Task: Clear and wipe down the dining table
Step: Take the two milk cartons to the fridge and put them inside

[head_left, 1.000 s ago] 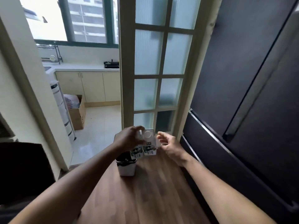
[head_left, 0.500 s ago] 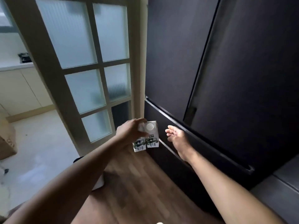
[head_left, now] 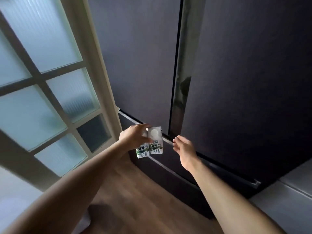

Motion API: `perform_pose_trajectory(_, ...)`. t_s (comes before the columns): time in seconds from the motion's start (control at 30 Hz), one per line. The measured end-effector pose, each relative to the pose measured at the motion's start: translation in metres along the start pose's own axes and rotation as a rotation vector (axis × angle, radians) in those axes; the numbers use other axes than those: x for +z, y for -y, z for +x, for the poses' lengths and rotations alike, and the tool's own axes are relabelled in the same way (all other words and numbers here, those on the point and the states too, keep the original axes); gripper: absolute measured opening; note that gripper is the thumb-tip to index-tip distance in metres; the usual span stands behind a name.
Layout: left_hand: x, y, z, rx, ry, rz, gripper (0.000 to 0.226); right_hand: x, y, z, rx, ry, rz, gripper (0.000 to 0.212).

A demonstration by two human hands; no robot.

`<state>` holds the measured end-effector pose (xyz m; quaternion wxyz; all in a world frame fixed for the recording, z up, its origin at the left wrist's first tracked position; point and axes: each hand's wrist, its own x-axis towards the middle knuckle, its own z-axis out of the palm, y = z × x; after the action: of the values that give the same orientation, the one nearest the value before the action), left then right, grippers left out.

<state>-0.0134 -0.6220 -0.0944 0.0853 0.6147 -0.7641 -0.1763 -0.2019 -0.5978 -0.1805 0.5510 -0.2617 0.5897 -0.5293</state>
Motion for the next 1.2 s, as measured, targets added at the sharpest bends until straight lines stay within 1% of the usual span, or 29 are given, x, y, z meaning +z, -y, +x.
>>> perform_pose_trajectory(0.1,0.016,0.001,0.024,0.017,0.048,0.013,0.064,-0.005,-0.012,0.020,0.084,-0.084,0.099,0.035)
perform_pose_trajectory(0.2,0.027,0.008,0.050,0.026,0.092,0.027,0.065,-0.006,-0.023,0.040,0.147,-0.154,0.212,0.039)
perform_pose_trajectory(0.3,0.035,0.016,0.075,0.050,0.137,0.033,0.065,-0.003,-0.035,0.056,0.213,-0.218,0.317,0.047)
perform_pose_trajectory(0.43,0.047,0.026,0.110,0.132,0.227,0.069,0.065,0.008,-0.047,0.080,0.246,-0.332,0.504,0.058)
perform_pose_trajectory(0.67,0.057,0.053,0.165,0.293,0.388,0.123,0.067,0.029,-0.056,0.113,0.185,-0.529,0.820,0.065)
perform_pose_trajectory(0.73,0.059,0.058,0.177,0.350,0.416,0.140,0.065,0.034,-0.056,0.121,0.159,-0.588,0.916,0.065)
perform_pose_trajectory(0.83,0.060,0.064,0.192,0.414,0.457,0.132,0.062,0.040,-0.055,0.128,0.110,-0.623,1.046,0.058)
perform_pose_trajectory(0.87,0.061,0.066,0.195,0.429,0.469,0.132,0.062,0.042,-0.055,0.129,0.099,-0.625,1.079,0.060)
perform_pose_trajectory(0.93,0.062,0.067,0.198,0.465,0.493,0.145,0.063,0.044,-0.054,0.129,0.089,-0.634,1.133,0.077)
perform_pose_trajectory(1.07,0.063,0.071,0.196,0.522,0.499,0.142,0.061,0.045,-0.059,0.130,0.038,-0.628,1.147,0.097)
perform_pose_trajectory(1.13,0.062,0.074,0.194,0.543,0.504,0.127,0.060,0.047,-0.061,0.129,0.033,-0.640,1.139,0.099)
perform_pose_trajectory(1.2,0.063,0.078,0.190,0.553,0.507,0.125,0.061,0.048,-0.060,0.126,0.016,-0.617,1.134,0.105)
